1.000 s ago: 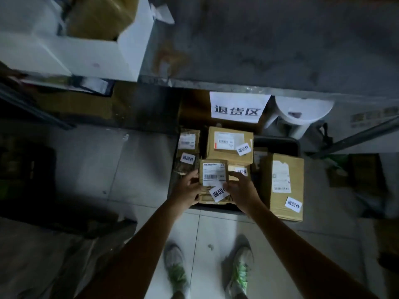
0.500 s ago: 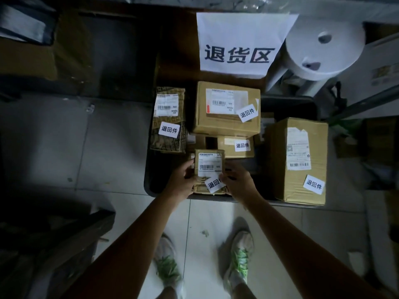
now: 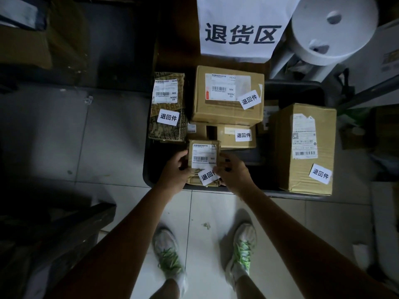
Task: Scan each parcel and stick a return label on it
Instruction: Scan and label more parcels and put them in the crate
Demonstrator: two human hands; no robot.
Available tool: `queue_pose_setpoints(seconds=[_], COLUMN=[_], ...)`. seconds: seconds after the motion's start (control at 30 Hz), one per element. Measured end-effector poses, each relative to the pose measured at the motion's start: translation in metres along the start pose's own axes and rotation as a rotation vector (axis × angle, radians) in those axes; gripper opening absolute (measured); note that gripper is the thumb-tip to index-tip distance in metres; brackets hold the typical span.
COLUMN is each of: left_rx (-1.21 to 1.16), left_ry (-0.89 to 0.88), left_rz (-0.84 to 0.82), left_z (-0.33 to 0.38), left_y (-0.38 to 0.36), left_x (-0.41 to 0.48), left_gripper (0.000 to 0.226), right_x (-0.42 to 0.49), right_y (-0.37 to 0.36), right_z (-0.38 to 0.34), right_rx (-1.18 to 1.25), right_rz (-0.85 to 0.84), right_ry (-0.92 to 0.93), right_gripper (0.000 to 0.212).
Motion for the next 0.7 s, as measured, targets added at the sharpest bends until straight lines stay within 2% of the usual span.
queue_pose_setpoints(seconds=[0.1,0.23,0.33,0.4,0.57,0.7], left_rx=[0.121,0.065,0.083,0.193,0.517,0.622], left_ry=[-0.017,0.064,0.087,0.063,-0.103,-0.202], left_rz=[-0.003,-0.017,-0.053,-0.055,0.028,0.027], left_z=[0.001,0.0,0.011,0.027,0.11,0.207], left_y=[0.001,0.002,0.008,0.02,0.062,0.078], left_x=[0.001,-0.005,-0.02,-0.036,-0.09,-0.146], left_gripper=[0.062,0.061,0.052,0.046,0.038,0.036], right_x=[-0.003,-0.009,-0.016,-0.025,-0.072,-0.132], right_y=[-0.005,-0.002,0.001,0.008,0.055,0.109], right_z=[-0.003,-0.009,-0.022,-0.036,-0.1,-0.183], right_rx=[-0.064,-0.145,-0.289,-0.357,-0.52,-0.596], right_rz=[-0.016,0.042,0.008,-0.021,-0.047,0.025], right_ry=[0.007,0.01,0.008,-0.017,0.003,0.1], right_gripper=[0.039,0.04,0.038,0.039,0.035,0.036])
Point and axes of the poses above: each hand's wrist, its own x-axis towards the middle knuckle, its own y-axis out of the back of the hand, z = x × y, the point moved 8 cm from there along x, towards the middle knuckle, and after that the axes turned 7 degrees about x, right-handed, at the moved point
